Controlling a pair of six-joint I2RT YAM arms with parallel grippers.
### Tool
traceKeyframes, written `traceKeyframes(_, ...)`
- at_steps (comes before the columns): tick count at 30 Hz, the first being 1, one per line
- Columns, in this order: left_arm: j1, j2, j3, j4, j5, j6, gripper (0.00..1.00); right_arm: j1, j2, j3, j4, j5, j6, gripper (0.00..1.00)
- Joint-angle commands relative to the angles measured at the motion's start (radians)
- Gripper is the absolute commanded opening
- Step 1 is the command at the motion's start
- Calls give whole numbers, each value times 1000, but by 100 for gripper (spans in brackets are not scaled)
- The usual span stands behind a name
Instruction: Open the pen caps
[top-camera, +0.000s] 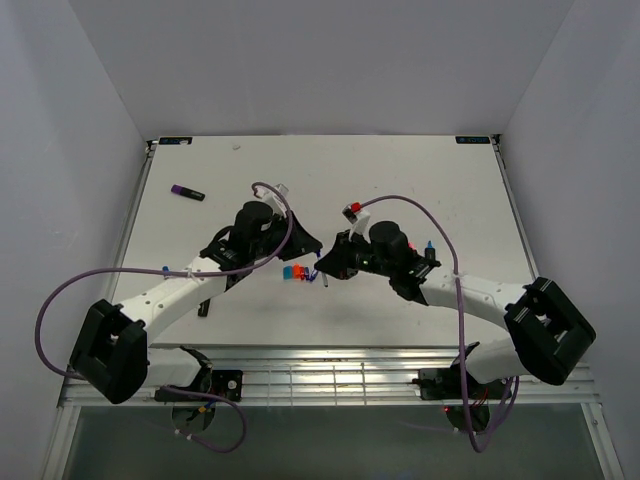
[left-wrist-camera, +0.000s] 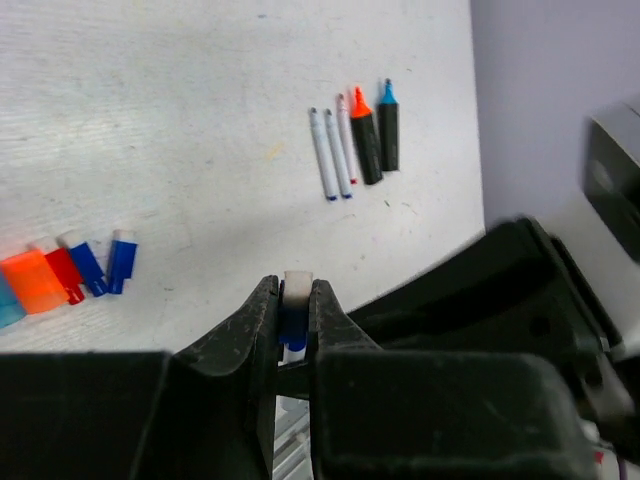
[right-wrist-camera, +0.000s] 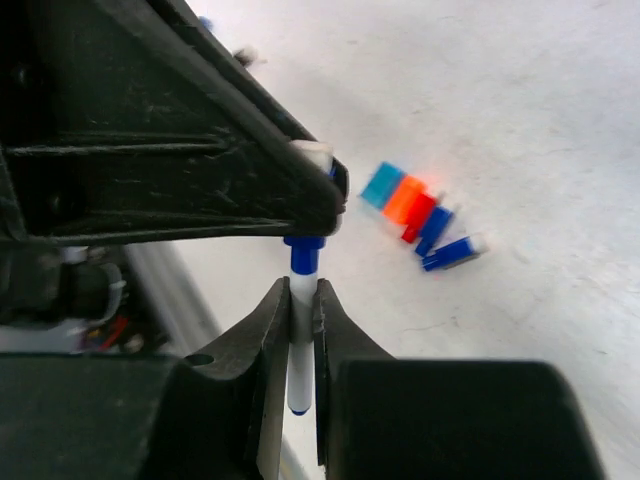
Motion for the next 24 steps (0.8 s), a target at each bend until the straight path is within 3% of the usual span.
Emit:
traceKeyframes(1, 1, 57, 115, -180, -168, -74, 0, 176, -11, 136, -349, 604, -182, 8)
traceKeyframes(4, 0, 124, 219, -299, -248, -112, 0, 318, 113, 306, -586, 1096, -217, 8)
traceKeyframes(6, 1, 150, 277, -333, -308, -117, 0, 345, 171, 384, -737, 1199, -194, 8)
traceKeyframes(9, 9, 184, 339, -356, -342, -93, 0, 358, 198, 373, -759, 1230, -193, 8)
traceKeyframes(15, 59, 111, 305, -252, -291, 45, 0, 294, 60, 226, -525, 850, -272, 8)
traceKeyframes(20, 130, 2, 202, -102, -190, 52, 0, 149, -35, 32, -262, 244, -225, 8)
traceKeyframes(22, 147, -40, 164, -77, -160, 41, 0, 99, -54, -21, -114, 53, -181, 8)
traceKeyframes(24, 150, -55, 153, -70, -147, 44, 0, 77, -62, -65, -57, -40, -148, 8)
